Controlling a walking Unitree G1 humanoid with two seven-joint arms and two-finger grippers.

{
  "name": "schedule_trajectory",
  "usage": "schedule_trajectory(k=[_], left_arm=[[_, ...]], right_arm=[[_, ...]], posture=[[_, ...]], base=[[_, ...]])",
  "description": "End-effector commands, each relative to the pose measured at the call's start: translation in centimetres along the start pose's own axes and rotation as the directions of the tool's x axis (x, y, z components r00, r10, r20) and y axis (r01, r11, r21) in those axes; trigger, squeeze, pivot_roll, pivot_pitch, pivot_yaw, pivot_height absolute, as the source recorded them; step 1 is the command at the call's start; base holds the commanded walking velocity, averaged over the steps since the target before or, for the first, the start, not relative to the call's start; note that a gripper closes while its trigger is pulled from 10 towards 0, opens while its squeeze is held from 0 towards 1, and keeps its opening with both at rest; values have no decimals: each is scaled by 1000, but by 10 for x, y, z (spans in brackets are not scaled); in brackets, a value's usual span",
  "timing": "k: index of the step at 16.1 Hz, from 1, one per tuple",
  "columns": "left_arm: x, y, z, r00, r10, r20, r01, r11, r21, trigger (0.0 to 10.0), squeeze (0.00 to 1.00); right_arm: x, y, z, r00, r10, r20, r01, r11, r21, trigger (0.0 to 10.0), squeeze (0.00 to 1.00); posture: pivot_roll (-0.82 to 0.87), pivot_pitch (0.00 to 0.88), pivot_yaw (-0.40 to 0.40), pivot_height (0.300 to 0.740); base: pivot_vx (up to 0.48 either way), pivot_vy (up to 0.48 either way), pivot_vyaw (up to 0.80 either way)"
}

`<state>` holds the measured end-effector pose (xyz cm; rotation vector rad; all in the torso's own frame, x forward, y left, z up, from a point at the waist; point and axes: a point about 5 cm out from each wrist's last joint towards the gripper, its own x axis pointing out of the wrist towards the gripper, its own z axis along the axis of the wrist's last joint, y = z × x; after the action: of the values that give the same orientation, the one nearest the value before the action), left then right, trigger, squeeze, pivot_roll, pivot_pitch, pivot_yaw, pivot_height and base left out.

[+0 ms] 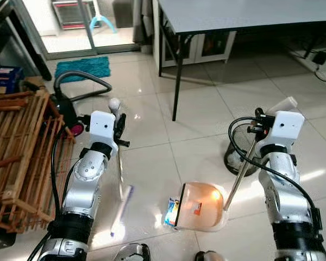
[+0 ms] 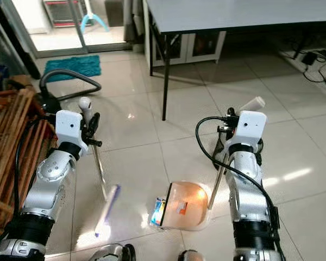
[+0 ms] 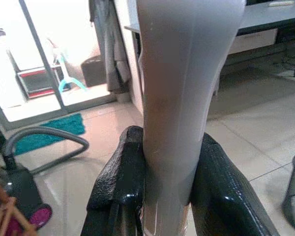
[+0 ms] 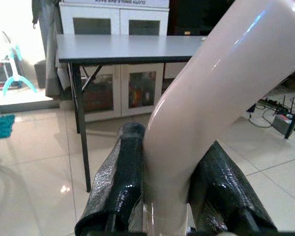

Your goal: Sweep floor

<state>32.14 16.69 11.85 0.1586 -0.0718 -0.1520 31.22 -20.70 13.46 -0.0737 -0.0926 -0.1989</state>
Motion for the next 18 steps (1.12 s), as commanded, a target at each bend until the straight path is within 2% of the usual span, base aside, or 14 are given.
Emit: schedule_trajectory(k=[1, 3, 6, 7, 9, 11, 15, 18], left_arm=[[3, 3, 8, 999, 5, 43, -6, 1000, 28, 10000, 0], [7, 3, 10, 996, 2, 89, -4, 1000, 25, 10000, 0], [10, 2, 13, 992, -3, 130, 1, 1000, 15, 10000, 0], [13, 2, 16, 989, 3, 150, -4, 1000, 5, 10000, 0], [18, 2, 18, 987, 13, 163, -9, 1000, -25, 10000, 0], [24, -2, 20, 983, 0, 186, 5, 1000, -24, 10000, 0], [26, -6, 23, 976, -31, 215, 40, 999, -37, 10000, 0], [33, -18, 29, 966, -86, 244, 100, 994, -47, 10000, 0]], right_arm=[[4, -3, 7, 999, 9, 44, -7, 1000, -30, 10000, 0], [9, 0, 5, 999, 30, 40, -27, 997, -79, 10000, 0], [12, 0, -3, 999, 33, 30, -30, 995, -91, 10000, 0], [14, 2, -11, 999, 42, 11, -40, 992, -116, 10000, 0], [15, 5, -15, 999, 41, 1, -41, 990, -134, 10000, 0], [18, 5, -16, 1000, 22, 17, -19, 987, -158, 10000, 0], [20, 6, -10, 997, -9, 81, 22, 987, -158, 10000, 0], [20, 11, -6, 990, -24, 141, 42, 992, -122, 10000, 0]], posture=[[32, 122, 31, 740], [44, 162, 21, 740], [72, 198, 18, 740], [80, 253, 43, 740], [94, 272, 40, 740], [129, 327, 62, 740], [138, 332, 81, 740], [148, 358, 90, 740]], base=[[0, 0, 0], [0, 0, 0], [0, 0, 0], [0, 0, 0], [0, 0, 0], [0, 0, 0], [0, 0, 0], [0, 0, 0]])
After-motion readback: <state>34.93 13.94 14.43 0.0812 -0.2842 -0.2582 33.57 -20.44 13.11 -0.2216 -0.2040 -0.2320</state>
